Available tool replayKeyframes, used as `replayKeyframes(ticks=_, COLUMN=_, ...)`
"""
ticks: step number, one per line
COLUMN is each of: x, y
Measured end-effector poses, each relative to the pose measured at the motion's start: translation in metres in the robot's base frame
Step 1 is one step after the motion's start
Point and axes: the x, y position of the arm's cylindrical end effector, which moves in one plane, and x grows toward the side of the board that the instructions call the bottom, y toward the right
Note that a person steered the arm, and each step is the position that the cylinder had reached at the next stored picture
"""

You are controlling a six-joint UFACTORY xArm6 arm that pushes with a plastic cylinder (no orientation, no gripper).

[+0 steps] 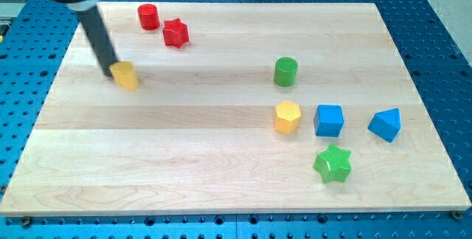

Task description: Move the heart to the left of the hexagon

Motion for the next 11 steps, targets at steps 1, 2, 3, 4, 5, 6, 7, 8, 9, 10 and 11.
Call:
replayKeyframes(ticks=1, x=0.033, y=0.069)
replayKeyframes(ticks=2, x=0.020, y=0.043)
replayKeyframes(ticks=3, x=0.042, y=0.021)
replayKeyframes(ticks=4, x=0.057, y=0.067)
replayKeyframes(ticks=5, x=0.078, y=0.059)
replayKeyframes(ticks=6, x=0.099, y=0.087)
replayKeyframes(ticks=7, x=0.098, y=0.133)
replayKeyframes(ticks=8, x=0.098, y=0.133)
replayKeyframes(ticks=9, x=0.101, y=0.161)
replayKeyframes(ticks=10, x=0.097, y=0.176)
replayKeyframes(ticks=11, x=0.065, y=0.171)
